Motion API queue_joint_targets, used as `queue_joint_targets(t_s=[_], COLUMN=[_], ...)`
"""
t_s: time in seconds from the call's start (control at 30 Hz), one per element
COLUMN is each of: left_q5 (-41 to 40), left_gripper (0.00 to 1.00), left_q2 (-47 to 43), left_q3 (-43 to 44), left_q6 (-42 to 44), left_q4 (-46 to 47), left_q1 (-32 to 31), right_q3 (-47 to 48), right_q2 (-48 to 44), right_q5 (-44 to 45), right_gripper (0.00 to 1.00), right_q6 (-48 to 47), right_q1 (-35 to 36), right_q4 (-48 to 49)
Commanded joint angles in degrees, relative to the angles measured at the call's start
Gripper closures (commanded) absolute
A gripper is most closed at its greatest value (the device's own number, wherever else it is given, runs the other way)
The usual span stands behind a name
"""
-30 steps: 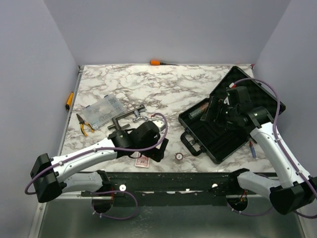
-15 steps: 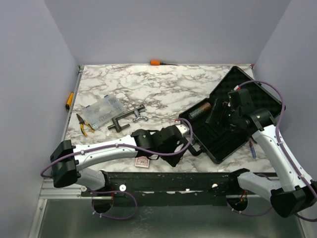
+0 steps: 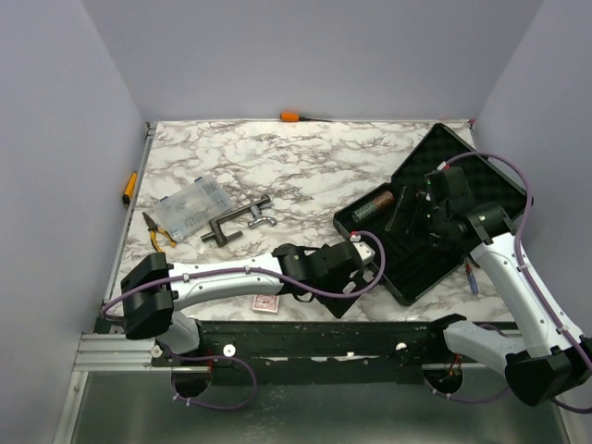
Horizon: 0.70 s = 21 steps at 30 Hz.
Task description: Pack up texas hold em set
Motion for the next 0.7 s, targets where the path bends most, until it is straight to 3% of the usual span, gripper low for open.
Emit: queue_joint_targets(t_s=[0.0,0.67], left_q5=[0.2,-4.4], left_gripper=[0.07,0.11], left_q2=[2.1,13.5], left_q3=[2.4,6.8], left_q6=[1.4,2.6], left_q4=[-0.2,-3.8], left_q1=[-0.9,-1.3], right_q3=[-1.0,-3.3], right_q2=[-0.9,-3.0], right_q5=[-0.1,-1.9], right_gripper=[0.0,0.0], right_q6=[1.4,3.4], right_q1=[-0.2,-0.2], right_q4=[-0.9,-1.0])
